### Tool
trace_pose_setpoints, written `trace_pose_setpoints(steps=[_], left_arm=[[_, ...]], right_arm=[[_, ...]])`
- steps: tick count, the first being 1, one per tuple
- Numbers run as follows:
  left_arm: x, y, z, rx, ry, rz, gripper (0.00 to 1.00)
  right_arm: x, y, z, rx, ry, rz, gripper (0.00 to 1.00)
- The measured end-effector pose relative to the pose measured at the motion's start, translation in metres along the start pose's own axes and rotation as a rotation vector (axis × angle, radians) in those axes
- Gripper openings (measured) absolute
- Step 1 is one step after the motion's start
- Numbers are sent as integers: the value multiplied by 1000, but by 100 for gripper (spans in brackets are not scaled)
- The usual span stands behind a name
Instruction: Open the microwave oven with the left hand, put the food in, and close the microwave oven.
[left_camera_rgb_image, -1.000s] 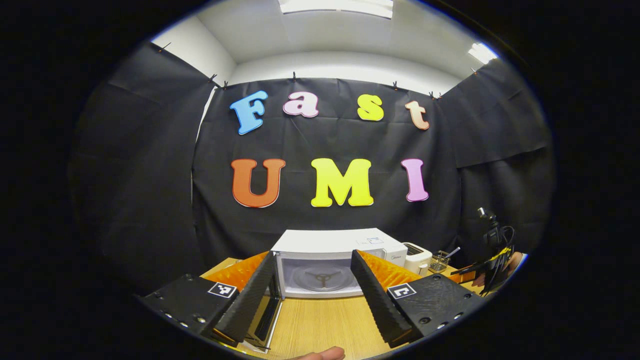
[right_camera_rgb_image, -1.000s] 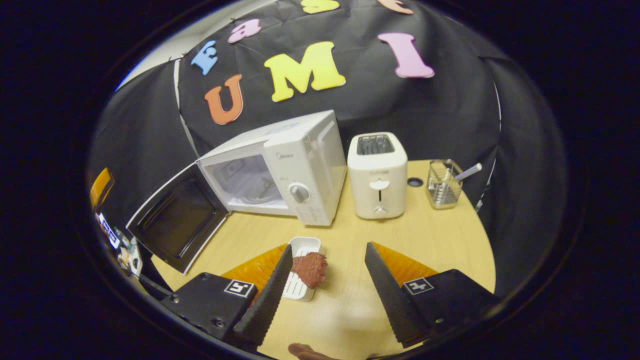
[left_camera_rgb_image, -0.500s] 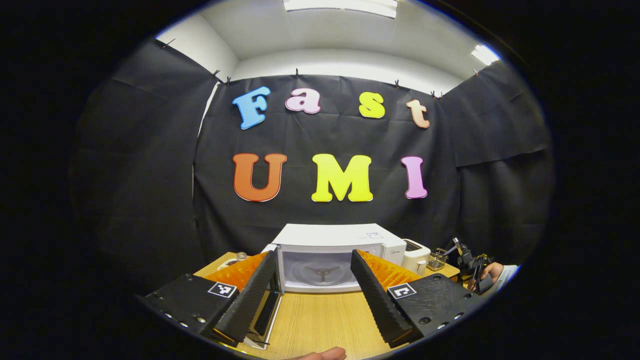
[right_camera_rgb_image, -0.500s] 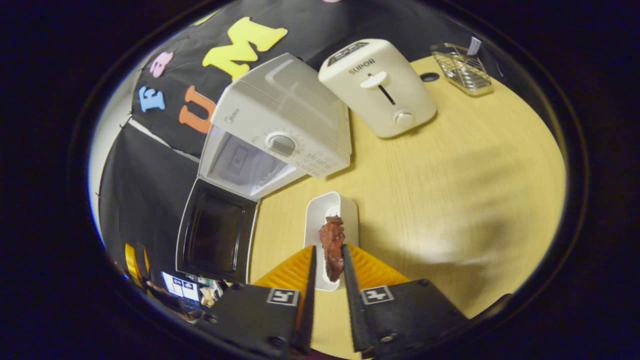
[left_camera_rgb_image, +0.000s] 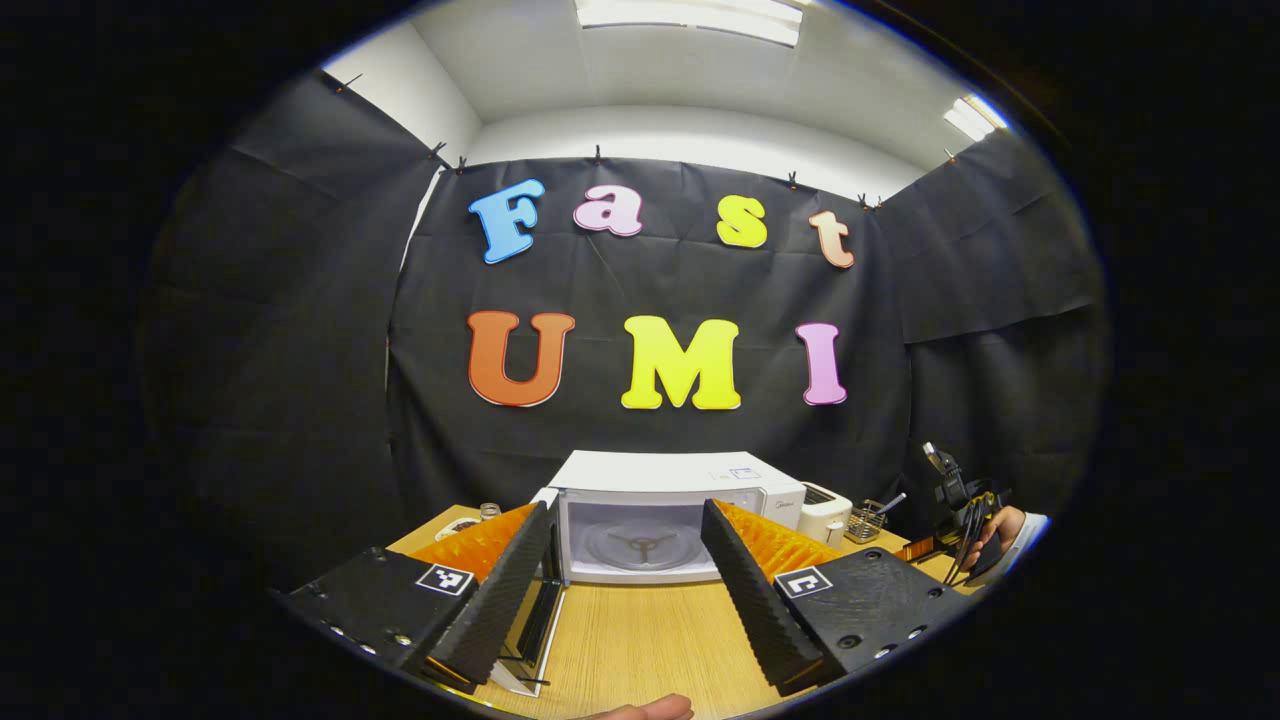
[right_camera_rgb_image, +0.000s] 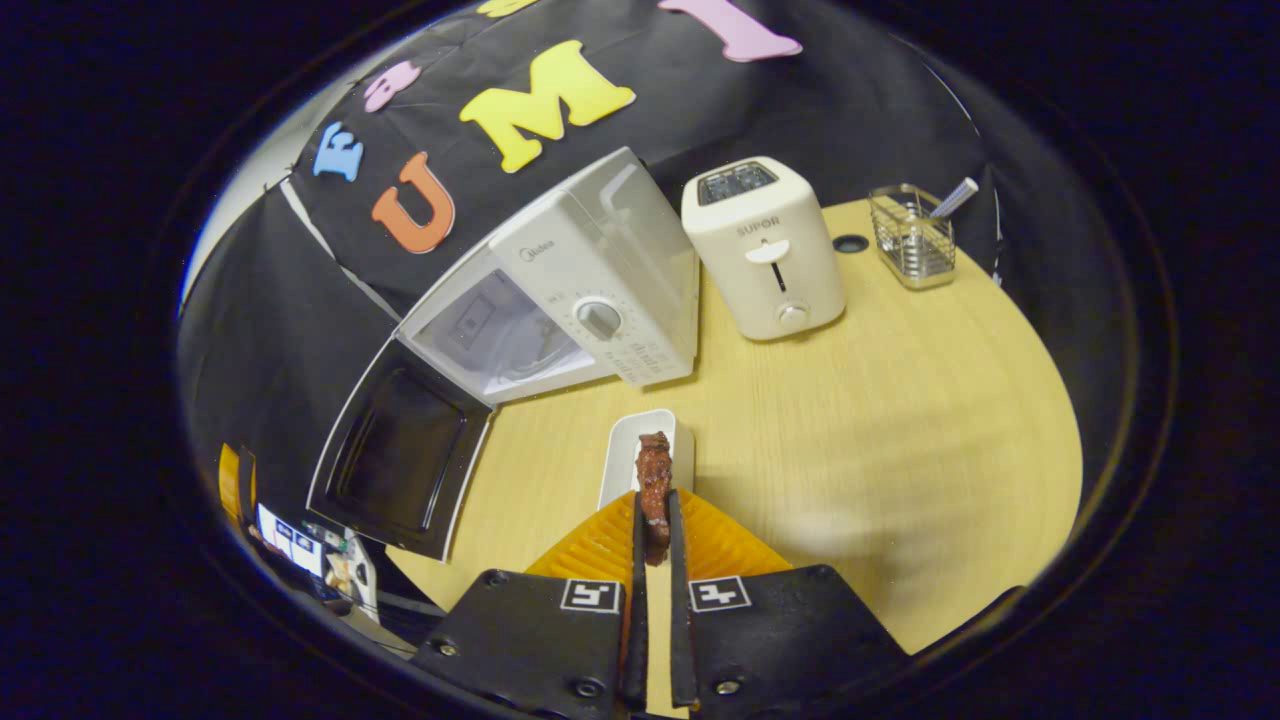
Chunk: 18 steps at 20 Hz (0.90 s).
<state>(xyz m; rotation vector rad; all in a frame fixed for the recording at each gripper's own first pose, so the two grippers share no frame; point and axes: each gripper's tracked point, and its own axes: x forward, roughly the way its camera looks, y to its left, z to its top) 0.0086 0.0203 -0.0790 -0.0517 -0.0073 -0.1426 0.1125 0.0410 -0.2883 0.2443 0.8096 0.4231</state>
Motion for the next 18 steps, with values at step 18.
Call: trace_pose_setpoints(steps=[18], left_arm=[[-36, 62, -13, 15, 3, 64, 93]], right_arm=[[43, 182, 26, -414, -400, -78, 12]])
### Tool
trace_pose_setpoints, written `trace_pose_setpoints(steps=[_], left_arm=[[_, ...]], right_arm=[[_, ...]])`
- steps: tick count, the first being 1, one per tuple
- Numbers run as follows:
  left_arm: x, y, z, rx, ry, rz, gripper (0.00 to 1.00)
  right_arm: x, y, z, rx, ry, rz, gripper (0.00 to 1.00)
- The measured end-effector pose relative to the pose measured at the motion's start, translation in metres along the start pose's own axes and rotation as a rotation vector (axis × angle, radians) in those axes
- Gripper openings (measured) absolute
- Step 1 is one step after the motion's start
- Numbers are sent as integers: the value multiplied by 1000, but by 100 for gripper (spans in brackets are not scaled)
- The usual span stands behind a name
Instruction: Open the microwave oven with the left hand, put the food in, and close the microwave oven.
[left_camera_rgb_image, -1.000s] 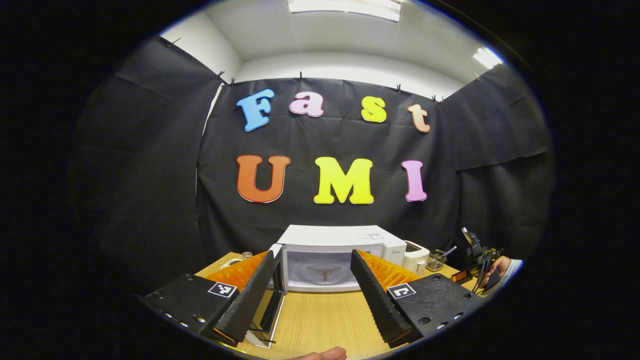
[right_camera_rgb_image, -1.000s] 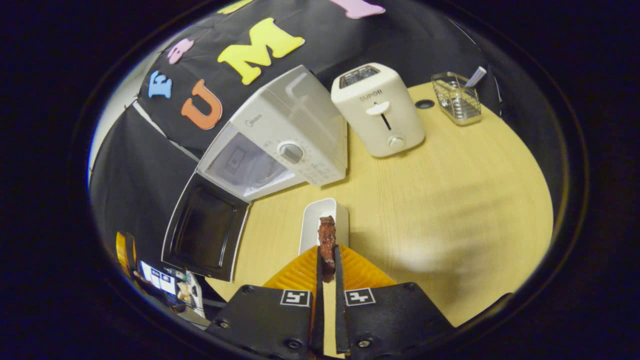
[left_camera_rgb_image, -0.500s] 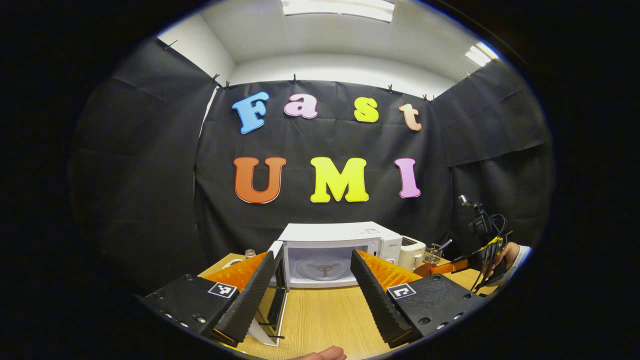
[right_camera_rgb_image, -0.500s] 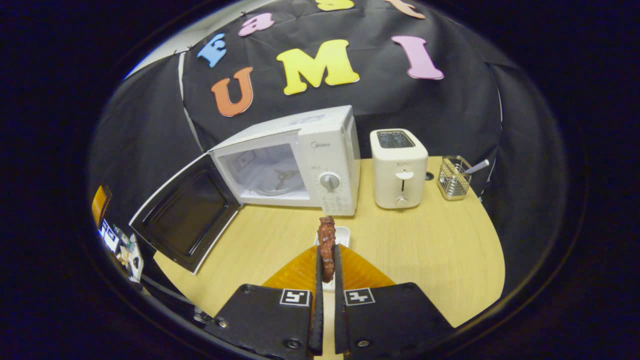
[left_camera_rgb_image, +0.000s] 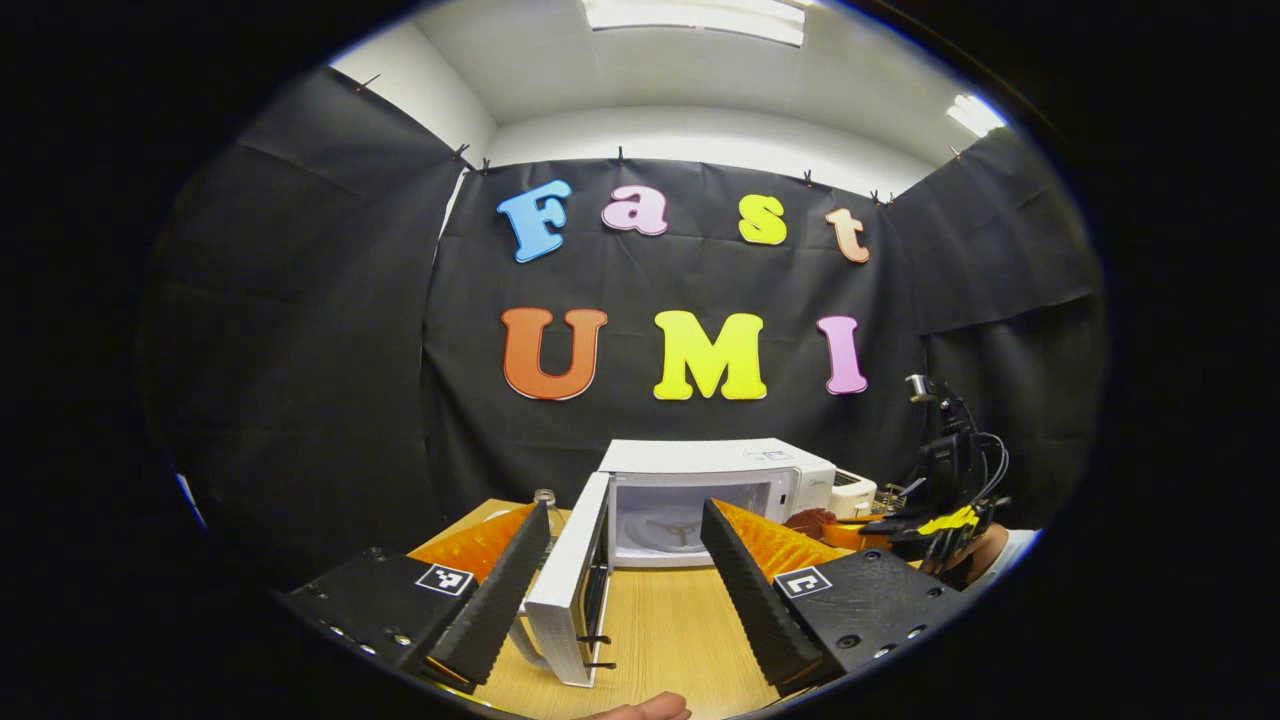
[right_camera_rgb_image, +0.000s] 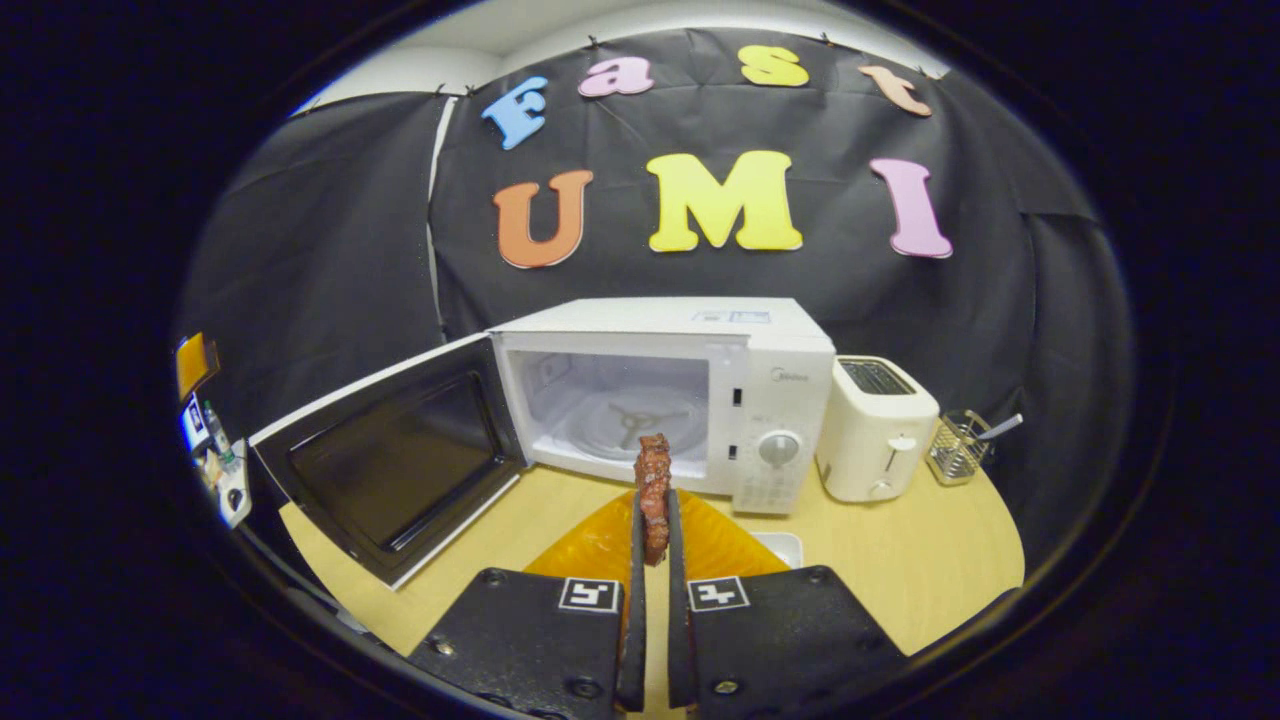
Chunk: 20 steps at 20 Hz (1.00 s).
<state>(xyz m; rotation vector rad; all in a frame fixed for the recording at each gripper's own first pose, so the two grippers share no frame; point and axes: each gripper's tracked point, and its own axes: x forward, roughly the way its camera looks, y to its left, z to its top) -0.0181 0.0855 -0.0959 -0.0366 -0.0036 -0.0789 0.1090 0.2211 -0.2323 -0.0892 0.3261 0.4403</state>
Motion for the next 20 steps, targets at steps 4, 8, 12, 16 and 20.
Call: trace_pose_setpoints(steps=[4, 8, 12, 16, 20], left_arm=[[-2, 14, -5, -14, 10, 21, 94], [-4, 27, -12, -17, 25, 42, 93], [-3, 36, -27, 1, 58, 53, 94], [-3, 45, -37, -33, 94, 55, 94], [-6, 56, -33, -49, 99, 65, 94]], right_arm=[[38, 29, 8, -9, -21, 7, 12], [76, 52, 10, 4, -27, 15, 12], [117, 80, 11, 128, -65, 59, 12], [161, 87, 17, 363, -99, 50, 12], [196, 71, 39, 582, -212, -32, 12]])
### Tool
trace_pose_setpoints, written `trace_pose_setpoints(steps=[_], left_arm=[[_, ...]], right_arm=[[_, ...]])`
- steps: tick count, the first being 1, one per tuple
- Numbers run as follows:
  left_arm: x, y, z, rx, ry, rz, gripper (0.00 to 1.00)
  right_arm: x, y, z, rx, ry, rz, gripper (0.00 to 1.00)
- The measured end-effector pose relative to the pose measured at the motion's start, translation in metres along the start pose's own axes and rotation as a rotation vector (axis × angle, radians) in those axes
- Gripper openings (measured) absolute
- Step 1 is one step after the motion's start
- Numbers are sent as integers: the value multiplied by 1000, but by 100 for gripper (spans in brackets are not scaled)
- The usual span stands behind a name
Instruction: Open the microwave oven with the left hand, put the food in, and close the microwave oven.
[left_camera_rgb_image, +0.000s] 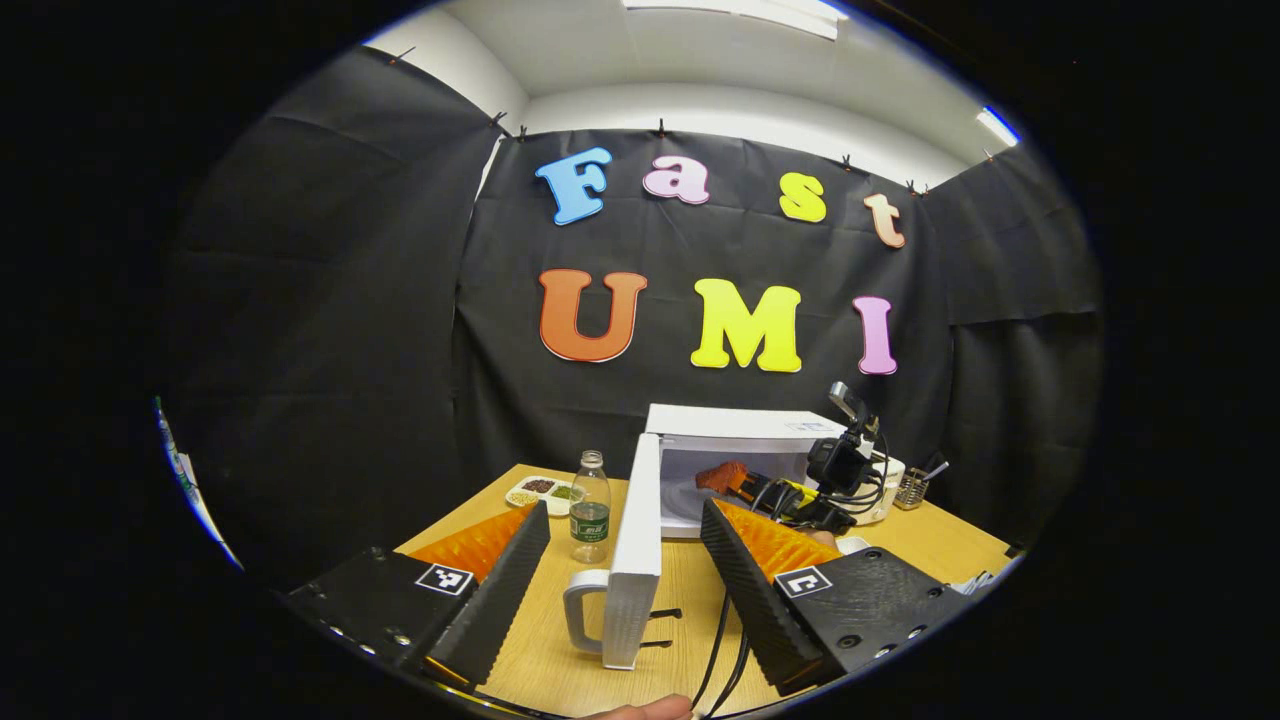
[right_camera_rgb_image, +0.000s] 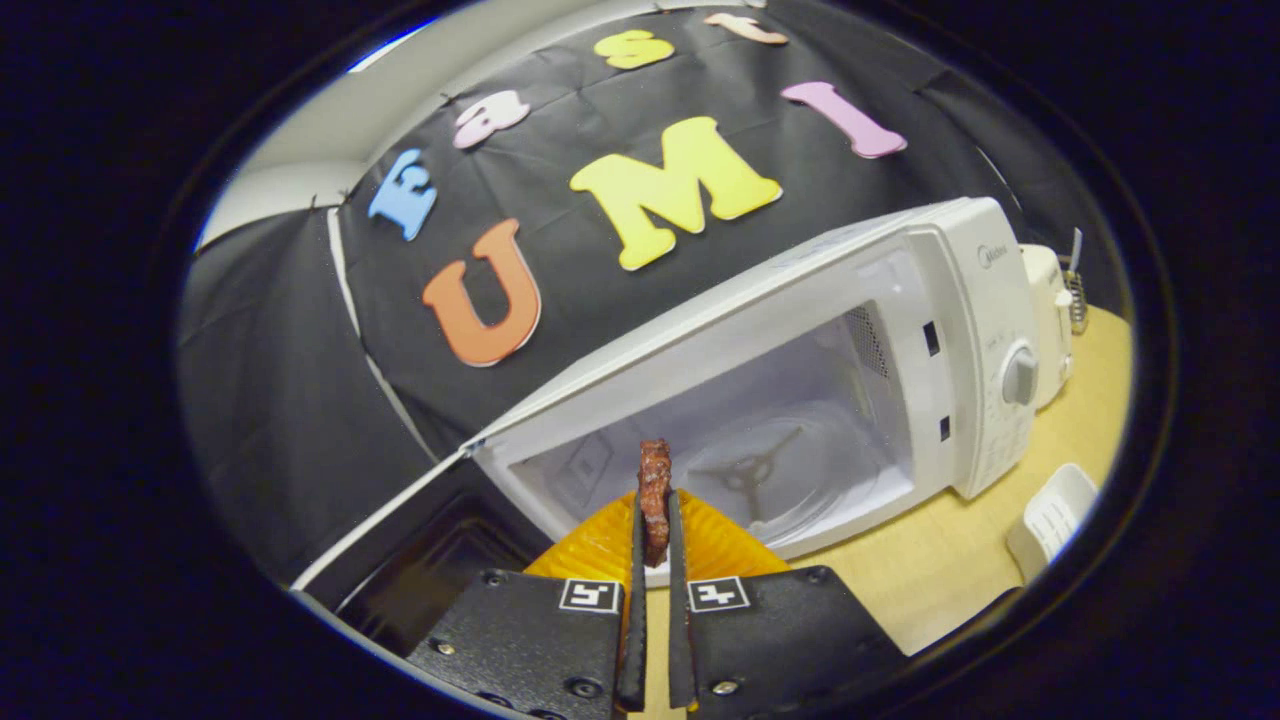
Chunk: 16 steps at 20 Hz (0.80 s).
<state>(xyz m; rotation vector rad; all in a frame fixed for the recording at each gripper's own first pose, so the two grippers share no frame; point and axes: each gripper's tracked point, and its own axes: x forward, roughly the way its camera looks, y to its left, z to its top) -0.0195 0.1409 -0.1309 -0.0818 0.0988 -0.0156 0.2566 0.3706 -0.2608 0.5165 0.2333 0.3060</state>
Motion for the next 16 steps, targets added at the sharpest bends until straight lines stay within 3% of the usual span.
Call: trace_pose_setpoints(steps=[7, 11, 15, 16], left_arm=[[-2, 7, 2, 19, 10, 18, 94], [-5, 4, 2, 38, 20, 13, 94], [-4, 4, 1, 42, 17, 17, 94], [-3, 5, -2, 39, 23, 20, 94]], right_arm=[[63, -37, -7, 270, -47, -148, 12], [96, -56, -29, 273, 17, -214, 14], [101, -58, -32, 239, 39, -222, 19], [100, -59, -29, 221, 36, -230, 5]])
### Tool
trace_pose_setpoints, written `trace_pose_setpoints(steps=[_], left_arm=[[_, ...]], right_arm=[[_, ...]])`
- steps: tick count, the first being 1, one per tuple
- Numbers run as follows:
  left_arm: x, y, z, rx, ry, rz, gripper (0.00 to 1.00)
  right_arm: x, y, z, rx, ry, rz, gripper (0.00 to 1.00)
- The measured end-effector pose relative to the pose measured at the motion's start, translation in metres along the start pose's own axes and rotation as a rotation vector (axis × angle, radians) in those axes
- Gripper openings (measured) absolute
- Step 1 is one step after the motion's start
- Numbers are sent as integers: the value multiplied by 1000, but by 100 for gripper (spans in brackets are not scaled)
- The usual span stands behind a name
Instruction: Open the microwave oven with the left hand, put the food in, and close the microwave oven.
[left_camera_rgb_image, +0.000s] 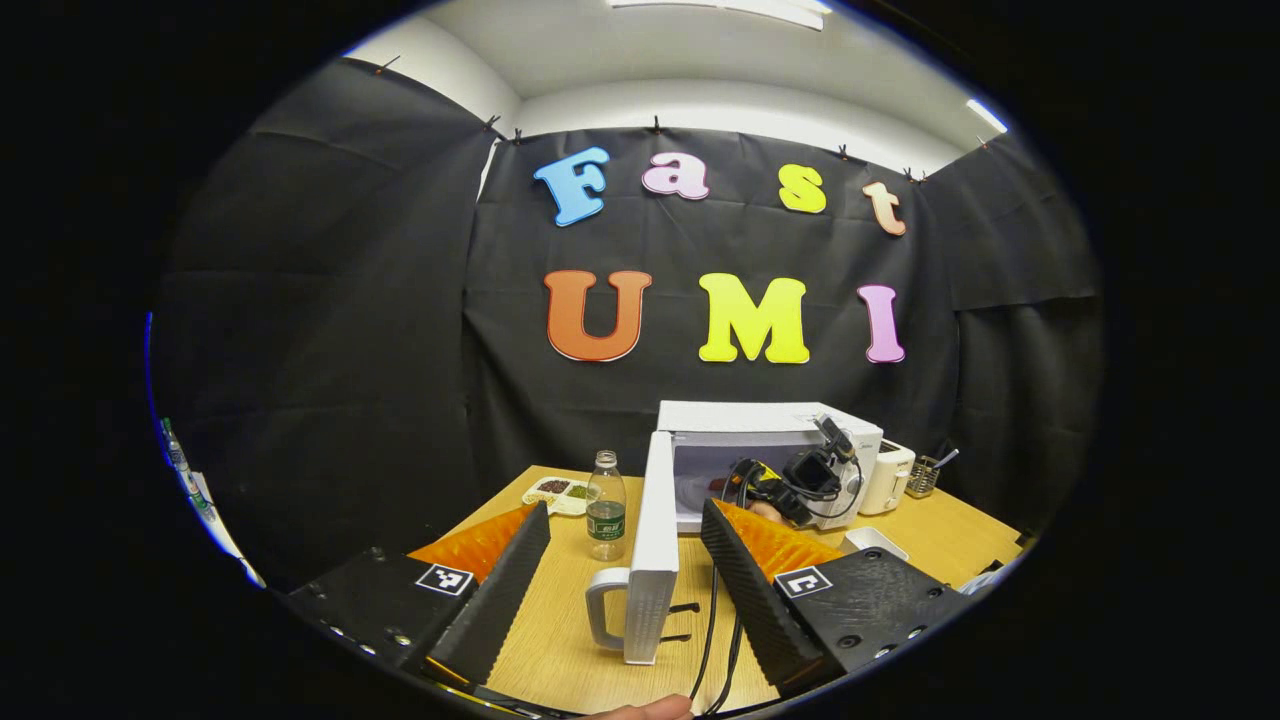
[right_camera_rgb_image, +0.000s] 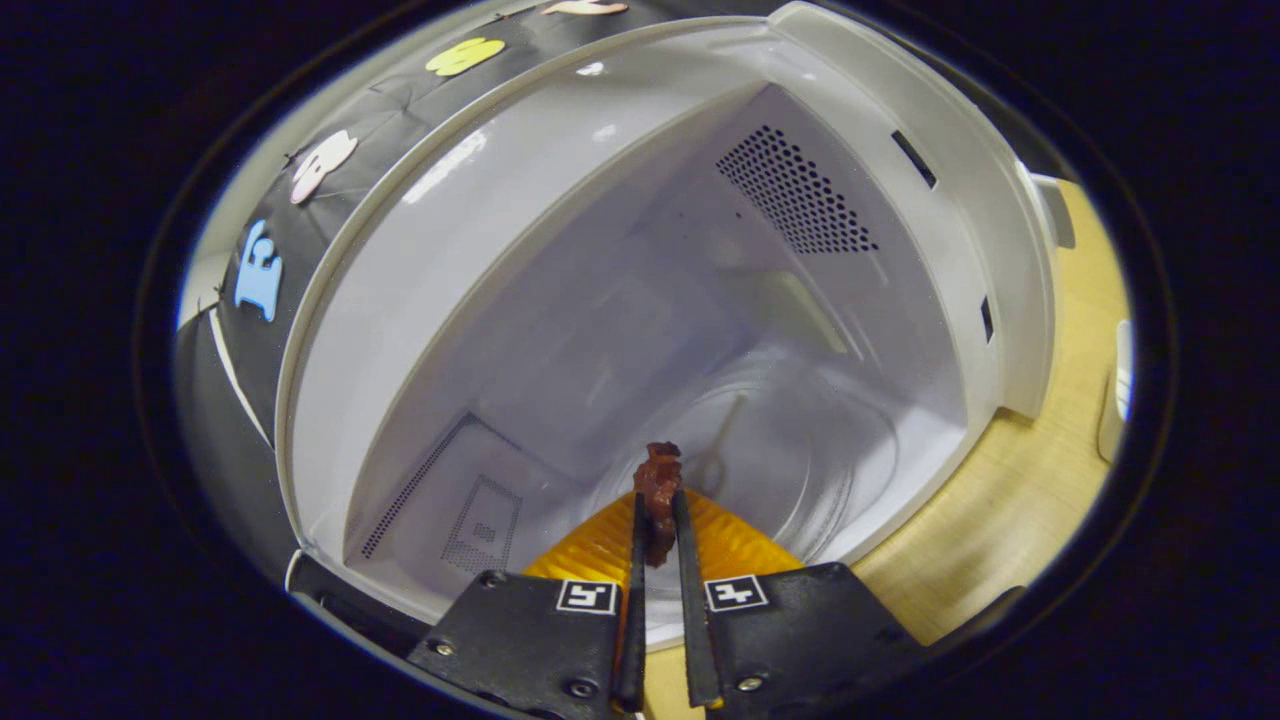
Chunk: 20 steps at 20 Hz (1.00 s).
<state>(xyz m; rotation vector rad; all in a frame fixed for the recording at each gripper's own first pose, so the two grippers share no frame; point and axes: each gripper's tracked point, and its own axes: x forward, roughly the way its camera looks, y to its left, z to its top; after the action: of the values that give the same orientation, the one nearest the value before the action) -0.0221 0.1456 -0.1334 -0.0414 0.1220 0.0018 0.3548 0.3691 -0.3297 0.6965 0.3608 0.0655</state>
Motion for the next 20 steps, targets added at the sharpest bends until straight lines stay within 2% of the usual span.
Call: trace_pose_setpoints(steps=[2, 4, 5, 6, 7, 10, 13, 15, 20], left_arm=[[3, 3, -7, -10, 17, 6, 94], [4, 6, -13, -15, 27, 16, 94], [5, 8, -14, -15, 29, 23, 94], [6, 10, -15, -16, 29, 29, 94], [7, 11, -15, -14, 28, 35, 94], [6, 16, -17, -4, 18, 50, 94], [1, 25, -14, -5, -3, 66, 94], [-1, 26, -16, -8, -9, 64, 94], [-2, 43, -27, 19, -15, 101, 93]], right_arm=[[-5, -19, 5, -85, -26, -103, 24], [-19, -24, 16, -146, -57, -103, 100], [-28, -18, 14, -183, -47, -76, 99], [-35, -17, 16, -217, -45, -67, 87], [-43, -20, 19, -247, -45, -58, 99], [-74, -14, 32, -286, -33, 8, 99], [-113, -7, 39, -393, -15, 75, 99], [-142, -12, 54, -469, -42, 88, 100], [-224, -17, 88, -536, -94, 156, 99]])
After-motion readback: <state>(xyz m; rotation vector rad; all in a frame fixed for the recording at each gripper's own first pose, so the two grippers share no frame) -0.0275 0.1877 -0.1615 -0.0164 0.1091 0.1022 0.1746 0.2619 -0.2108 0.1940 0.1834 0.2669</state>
